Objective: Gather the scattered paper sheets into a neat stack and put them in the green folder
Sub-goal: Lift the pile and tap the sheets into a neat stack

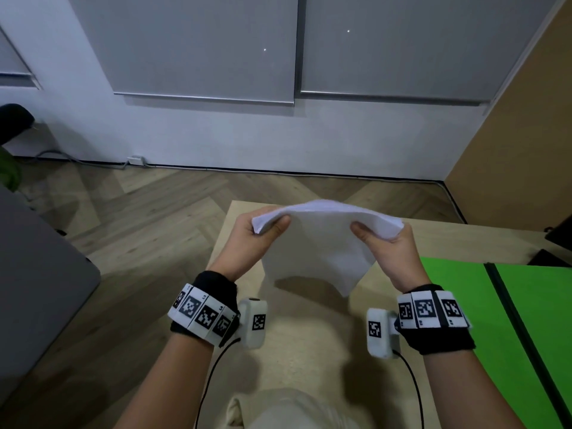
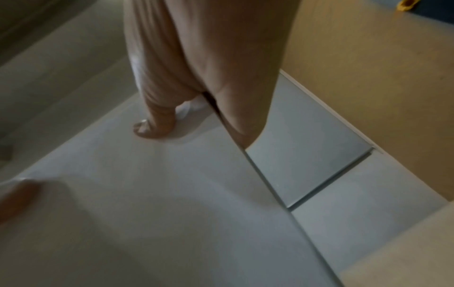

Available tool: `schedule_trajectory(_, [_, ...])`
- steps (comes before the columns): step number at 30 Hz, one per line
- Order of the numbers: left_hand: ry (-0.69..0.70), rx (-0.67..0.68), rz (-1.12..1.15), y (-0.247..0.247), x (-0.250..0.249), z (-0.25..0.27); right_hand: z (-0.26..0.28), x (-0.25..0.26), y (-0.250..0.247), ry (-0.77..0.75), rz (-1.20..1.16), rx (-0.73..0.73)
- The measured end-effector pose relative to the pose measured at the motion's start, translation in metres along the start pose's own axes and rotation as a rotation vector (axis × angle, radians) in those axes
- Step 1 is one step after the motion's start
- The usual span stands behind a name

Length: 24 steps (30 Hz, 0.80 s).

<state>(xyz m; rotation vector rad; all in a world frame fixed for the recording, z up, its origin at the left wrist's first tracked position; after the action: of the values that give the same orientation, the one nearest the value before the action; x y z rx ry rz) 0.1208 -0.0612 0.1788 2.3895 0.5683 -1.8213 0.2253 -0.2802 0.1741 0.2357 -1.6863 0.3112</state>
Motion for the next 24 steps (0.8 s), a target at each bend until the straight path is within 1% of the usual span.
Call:
schedule_trajectory(3, [-0.048,0.07,-0.019,-0.002,0.006,0.004,0.004,-0.008,0.0,0.041,0.027,0.065])
schedule_trajectory(6, [-0.047,0.09,0.037,0.004,0.004,0.004,0.004,-0.008,0.0,0.045,0.016,0.065])
schedule_trajectory(8, [-0.049,0.051,0.026,0.006,0.008,-0.002,0.002,-0.008,0.002,0.044,0.012,0.046])
schedule_trajectory(12, [-0.042,-0.03,-0.084,0.005,0.016,-0.016,-0.003,-0.001,0.006,-0.002,0.038,-0.007])
schedule_trajectory(14, [0.004,-0.076,-0.099,0.005,0.005,-0.018,-0.005,0.004,0.006,-0.027,0.018,-0.046])
schedule_trajectory(15, [0.026,-0.099,-0.061,0.006,-0.003,-0.016,-0.006,0.005,0.006,-0.032,0.015,-0.056])
schedule_trajectory(16, [0.031,-0.098,-0.023,0.008,-0.004,-0.014,-0.005,0.004,0.005,-0.02,0.018,-0.061])
schedule_trajectory(18, [-0.02,-0.045,0.014,0.013,0.007,-0.009,-0.003,-0.008,0.005,0.053,0.024,-0.069])
schedule_trajectory(20, [-0.144,-0.006,0.058,0.017,0.03,-0.003,-0.002,-0.028,0.004,0.17,0.049,-0.1])
schedule_trajectory(22, [-0.227,0.006,0.029,0.021,0.051,0.002,-0.001,-0.043,0.002,0.254,0.073,-0.129])
schedule_trajectory(24, [-0.249,-0.015,0.023,0.025,0.059,0.004,-0.002,-0.046,0.0,0.292,0.092,-0.14])
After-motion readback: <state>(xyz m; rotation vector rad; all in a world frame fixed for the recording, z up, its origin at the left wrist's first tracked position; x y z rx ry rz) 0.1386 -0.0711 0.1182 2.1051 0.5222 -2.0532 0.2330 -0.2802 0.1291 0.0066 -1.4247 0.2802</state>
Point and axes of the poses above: each hand's wrist, its own z-axis away from the middle knuckle, its own y-axis out of the palm, x = y × z, the point moved 4 cm from there along -z, towards the middle knuckle, and after that the axes turned 5 degrees about y, right-handed, at the moved point
